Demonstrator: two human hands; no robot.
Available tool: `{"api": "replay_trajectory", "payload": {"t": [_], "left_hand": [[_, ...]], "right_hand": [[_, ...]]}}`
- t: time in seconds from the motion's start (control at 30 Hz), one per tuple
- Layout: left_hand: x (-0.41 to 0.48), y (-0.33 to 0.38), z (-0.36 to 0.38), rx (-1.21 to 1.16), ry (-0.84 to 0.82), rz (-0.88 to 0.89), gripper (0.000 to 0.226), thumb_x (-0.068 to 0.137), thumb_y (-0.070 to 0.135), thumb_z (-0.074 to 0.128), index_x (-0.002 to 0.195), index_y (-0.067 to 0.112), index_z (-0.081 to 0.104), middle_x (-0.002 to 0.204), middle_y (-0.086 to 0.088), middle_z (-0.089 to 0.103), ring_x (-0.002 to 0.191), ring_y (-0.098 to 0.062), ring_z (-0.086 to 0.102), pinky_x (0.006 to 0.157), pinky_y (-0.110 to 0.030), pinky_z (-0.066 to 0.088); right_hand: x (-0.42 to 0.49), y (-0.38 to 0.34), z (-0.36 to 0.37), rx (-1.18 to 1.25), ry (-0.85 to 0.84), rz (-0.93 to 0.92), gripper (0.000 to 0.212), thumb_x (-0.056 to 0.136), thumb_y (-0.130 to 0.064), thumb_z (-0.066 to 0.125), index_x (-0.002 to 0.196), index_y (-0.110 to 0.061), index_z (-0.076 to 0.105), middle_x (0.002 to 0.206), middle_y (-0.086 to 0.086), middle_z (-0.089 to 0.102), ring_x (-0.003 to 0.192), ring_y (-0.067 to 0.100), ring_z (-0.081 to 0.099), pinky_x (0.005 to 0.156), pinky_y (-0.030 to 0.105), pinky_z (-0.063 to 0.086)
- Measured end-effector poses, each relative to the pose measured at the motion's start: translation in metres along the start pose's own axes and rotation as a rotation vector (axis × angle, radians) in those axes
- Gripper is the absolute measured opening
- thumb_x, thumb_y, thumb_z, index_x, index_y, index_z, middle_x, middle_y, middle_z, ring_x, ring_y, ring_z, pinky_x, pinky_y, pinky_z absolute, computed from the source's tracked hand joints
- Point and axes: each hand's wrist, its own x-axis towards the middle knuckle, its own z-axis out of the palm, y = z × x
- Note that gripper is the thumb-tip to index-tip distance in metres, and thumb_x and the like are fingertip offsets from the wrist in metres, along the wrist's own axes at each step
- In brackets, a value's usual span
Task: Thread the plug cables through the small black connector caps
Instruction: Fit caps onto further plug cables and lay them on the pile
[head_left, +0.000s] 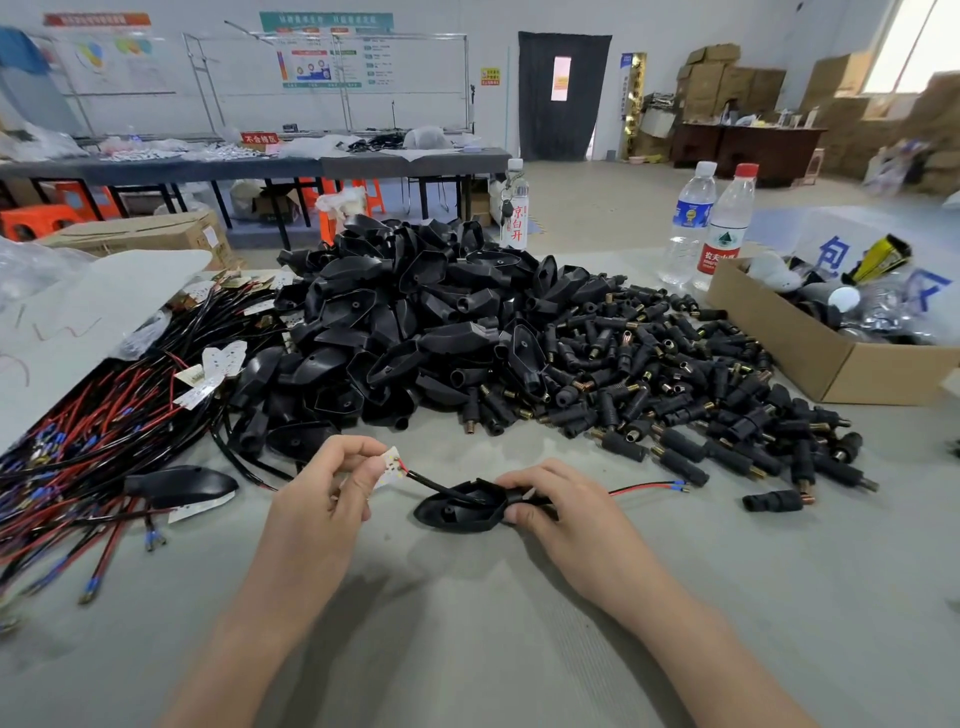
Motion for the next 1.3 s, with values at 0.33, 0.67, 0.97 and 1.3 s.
{"api": "replay_trajectory", "payload": {"t": [0.33, 0.67, 0.97, 1.3], "left_hand": [[0.005, -0.009, -0.004, 0.058, -0.035, -0.029, 0.026, 0.101, 0.026, 0.052, 0.099, 0.047, 0.066, 0.073, -0.002, 0.063, 0.065, -0.009, 0.055, 0.063, -0.022, 0.044], [0.007, -0.008, -0.009, -0.05, -0.198, -0.178, 0.025, 0.102, 0.008, 0.053, 0.097, 0.023, 0.072, 0.051, 0.004, 0.052, 0.048, -0.003, 0.045, 0.048, -0.013, 0.037], [0.008, -0.005, -0.012, -0.191, -0.233, -0.292, 0.023, 0.103, 0.012, 0.051, 0.103, 0.018, 0.074, 0.057, -0.007, 0.053, 0.051, -0.014, 0.045, 0.056, -0.024, 0.04], [0.008, -0.007, -0.006, -0.162, -0.097, -0.231, 0.022, 0.1, 0.022, 0.057, 0.096, 0.034, 0.075, 0.056, -0.001, 0.056, 0.052, -0.012, 0.048, 0.057, -0.03, 0.043]], "right_hand": [[0.002, 0.002, -0.001, 0.067, -0.034, 0.072, 0.026, 0.096, -0.018, 0.063, 0.118, -0.03, 0.069, 0.101, -0.02, 0.056, 0.096, -0.016, 0.046, 0.083, 0.001, 0.031], [0.001, 0.004, -0.006, 0.051, 0.007, 0.124, 0.026, 0.097, -0.01, 0.06, 0.116, -0.023, 0.071, 0.096, -0.017, 0.057, 0.095, 0.004, 0.052, 0.08, 0.001, 0.032], [0.0, 0.007, -0.005, 0.06, 0.01, 0.098, 0.025, 0.095, -0.023, 0.064, 0.114, -0.038, 0.071, 0.091, -0.018, 0.051, 0.093, -0.011, 0.049, 0.077, 0.003, 0.033], [0.0, 0.006, -0.005, 0.076, 0.02, 0.153, 0.014, 0.084, -0.048, 0.072, 0.088, -0.044, 0.06, 0.083, -0.017, 0.062, 0.089, -0.009, 0.053, 0.068, 0.009, 0.038]]}}
